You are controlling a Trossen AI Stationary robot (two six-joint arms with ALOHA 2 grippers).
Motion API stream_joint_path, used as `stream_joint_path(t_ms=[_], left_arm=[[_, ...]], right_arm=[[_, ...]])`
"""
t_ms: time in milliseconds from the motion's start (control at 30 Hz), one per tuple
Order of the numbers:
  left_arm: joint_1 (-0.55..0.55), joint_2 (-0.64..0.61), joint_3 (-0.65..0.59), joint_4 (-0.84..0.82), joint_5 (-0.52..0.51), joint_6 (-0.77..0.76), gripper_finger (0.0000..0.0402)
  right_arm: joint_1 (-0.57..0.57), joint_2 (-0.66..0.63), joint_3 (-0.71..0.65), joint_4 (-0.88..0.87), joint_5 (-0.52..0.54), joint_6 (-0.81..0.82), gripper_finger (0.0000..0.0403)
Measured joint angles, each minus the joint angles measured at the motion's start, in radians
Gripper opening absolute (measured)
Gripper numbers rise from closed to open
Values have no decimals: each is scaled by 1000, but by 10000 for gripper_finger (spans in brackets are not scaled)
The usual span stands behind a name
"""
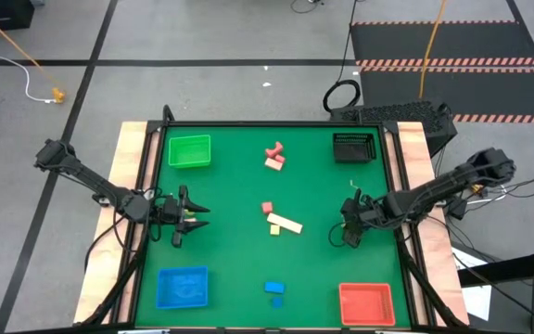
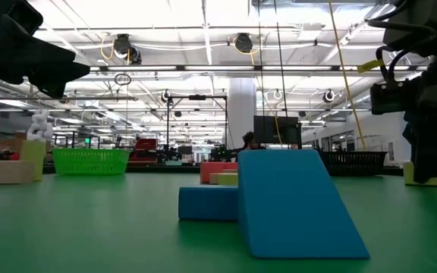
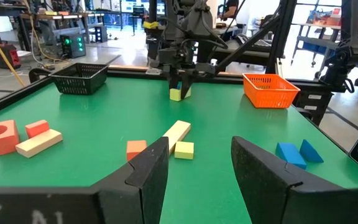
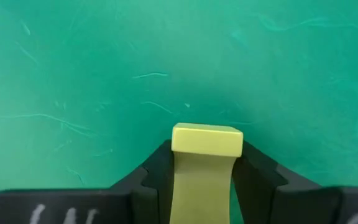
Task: Sort & place blocks by color
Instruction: Put the right green block into the black bin
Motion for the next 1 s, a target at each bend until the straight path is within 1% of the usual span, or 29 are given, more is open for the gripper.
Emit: stream_joint_path(t_ms=[100, 267, 467, 667, 900, 1000], left_arm=[[0, 0, 0, 0, 0, 0, 177], [0, 0, 0, 0, 0, 0, 177], [0, 0, 0, 0, 0, 0, 177], [0, 0, 0, 0, 0, 0, 177], [0, 0, 0, 0, 0, 0, 177], [0, 0, 0, 0, 0, 0, 177]], right_arm=[[-19, -28, 25, -11, 17, -37, 109], [-96, -93, 109, 12, 144, -175, 109], [-250, -141, 162, 65, 259, -360, 109], [-495, -141, 194, 83, 356, -522, 109], [-842, -136, 194, 149, 349, -598, 109], [-954, -129, 194, 150, 349, -628, 109]])
